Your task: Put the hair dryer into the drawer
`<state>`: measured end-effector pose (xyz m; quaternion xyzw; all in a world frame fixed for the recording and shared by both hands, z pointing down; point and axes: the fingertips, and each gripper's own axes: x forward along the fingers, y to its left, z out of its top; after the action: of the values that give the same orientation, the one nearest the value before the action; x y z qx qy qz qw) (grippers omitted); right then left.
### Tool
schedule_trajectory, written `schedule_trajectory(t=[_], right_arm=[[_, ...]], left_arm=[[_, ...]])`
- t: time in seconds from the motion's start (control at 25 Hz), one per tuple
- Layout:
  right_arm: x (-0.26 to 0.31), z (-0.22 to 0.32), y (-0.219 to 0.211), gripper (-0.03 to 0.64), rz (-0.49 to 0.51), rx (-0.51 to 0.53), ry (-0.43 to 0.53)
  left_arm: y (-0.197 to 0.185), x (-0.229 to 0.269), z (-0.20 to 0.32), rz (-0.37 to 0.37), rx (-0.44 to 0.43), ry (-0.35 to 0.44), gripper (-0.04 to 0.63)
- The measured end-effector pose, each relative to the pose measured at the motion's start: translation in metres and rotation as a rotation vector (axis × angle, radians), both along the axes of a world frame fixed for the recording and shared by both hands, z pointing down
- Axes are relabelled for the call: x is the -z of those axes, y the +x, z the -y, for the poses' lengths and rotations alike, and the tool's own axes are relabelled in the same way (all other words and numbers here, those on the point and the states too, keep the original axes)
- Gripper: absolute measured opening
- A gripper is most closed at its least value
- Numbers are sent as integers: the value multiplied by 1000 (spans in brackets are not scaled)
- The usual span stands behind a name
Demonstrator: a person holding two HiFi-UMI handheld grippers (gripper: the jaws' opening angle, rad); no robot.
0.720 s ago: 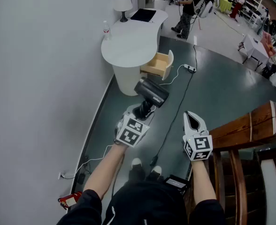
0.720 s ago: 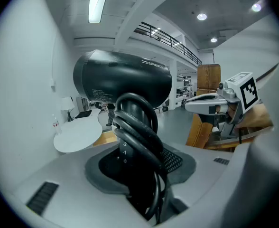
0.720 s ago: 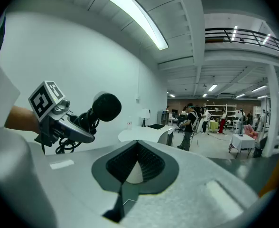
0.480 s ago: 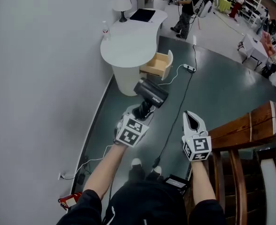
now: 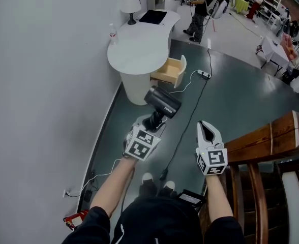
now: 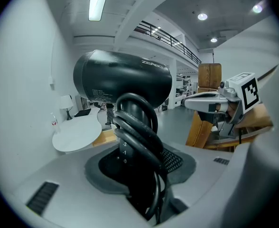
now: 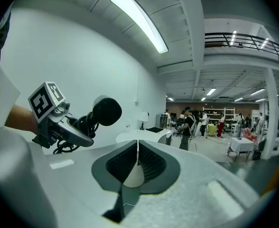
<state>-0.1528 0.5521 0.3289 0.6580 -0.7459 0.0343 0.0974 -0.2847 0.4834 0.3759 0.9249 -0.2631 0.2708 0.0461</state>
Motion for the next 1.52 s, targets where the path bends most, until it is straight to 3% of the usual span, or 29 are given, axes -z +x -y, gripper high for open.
schedule_trajectory(t=[0.96,1.52], right_arm=[[-18,33,-36,5,24,-48,-44],[-31,78,-10,5,44,-42,-48]], left_arm=[[-12,-19,33,-8,-83,-28,186],[20,-36,70,-2,-95,-59,186]])
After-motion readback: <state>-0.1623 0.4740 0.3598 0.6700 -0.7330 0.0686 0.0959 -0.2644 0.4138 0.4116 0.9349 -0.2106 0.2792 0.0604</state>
